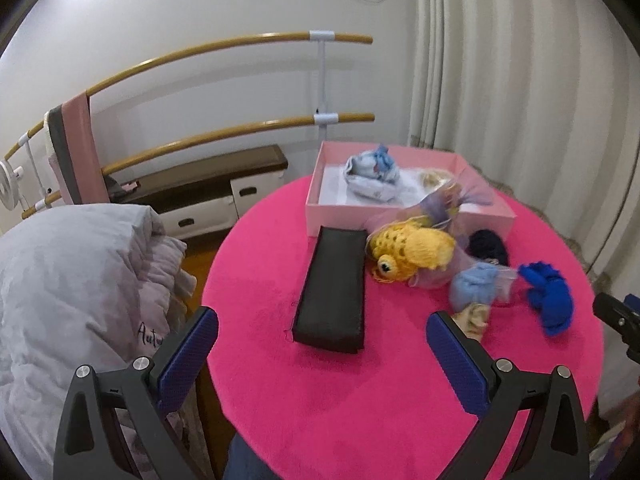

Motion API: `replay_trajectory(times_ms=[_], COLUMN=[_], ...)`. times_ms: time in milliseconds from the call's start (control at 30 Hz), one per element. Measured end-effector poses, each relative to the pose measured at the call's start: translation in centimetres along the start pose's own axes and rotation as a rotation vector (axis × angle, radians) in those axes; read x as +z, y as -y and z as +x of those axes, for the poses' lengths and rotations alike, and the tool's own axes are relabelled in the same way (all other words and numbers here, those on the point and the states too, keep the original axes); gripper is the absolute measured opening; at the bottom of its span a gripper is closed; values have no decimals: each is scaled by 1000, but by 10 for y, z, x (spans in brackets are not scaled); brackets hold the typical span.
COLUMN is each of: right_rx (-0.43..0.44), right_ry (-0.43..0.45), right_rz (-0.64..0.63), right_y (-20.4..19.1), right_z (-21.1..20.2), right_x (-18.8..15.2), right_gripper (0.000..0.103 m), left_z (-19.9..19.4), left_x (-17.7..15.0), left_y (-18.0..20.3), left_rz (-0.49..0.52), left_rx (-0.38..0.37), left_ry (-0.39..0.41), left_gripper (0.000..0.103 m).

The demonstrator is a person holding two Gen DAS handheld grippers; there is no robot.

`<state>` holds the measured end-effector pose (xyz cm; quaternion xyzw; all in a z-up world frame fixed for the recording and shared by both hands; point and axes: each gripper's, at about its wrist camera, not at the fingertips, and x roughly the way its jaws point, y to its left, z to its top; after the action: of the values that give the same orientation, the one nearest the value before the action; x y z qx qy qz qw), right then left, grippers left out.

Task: Organize soft objects
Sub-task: 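Grasp the black pouch with the left gripper while the right grasps the blue knitted hat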

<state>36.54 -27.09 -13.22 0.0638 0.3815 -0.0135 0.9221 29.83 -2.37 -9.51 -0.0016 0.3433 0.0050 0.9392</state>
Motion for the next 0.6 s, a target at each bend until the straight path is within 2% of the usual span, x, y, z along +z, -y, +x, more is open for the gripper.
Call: replay_trajectory(times_ms=[267, 500, 567, 600], right_rx=[-20, -35, -44, -46], right_ry=[-89, -134, -146, -150], right_rz=[-4, -14, -19, -20], right_y=[5, 9, 11, 12], right_z=[52, 83, 90, 94], right_x=[4, 7, 8, 9], right_gripper=[103, 102, 99, 99], left_z=[88, 147, 163, 170], left_x=[13, 16, 18, 20], left_y=[0, 6, 10, 11], left_rz=[8, 30, 33, 31], left_rx=[17, 23, 11, 2], left_ry=[-90, -153, -174, -182], left_gripper=[103, 103, 101, 95])
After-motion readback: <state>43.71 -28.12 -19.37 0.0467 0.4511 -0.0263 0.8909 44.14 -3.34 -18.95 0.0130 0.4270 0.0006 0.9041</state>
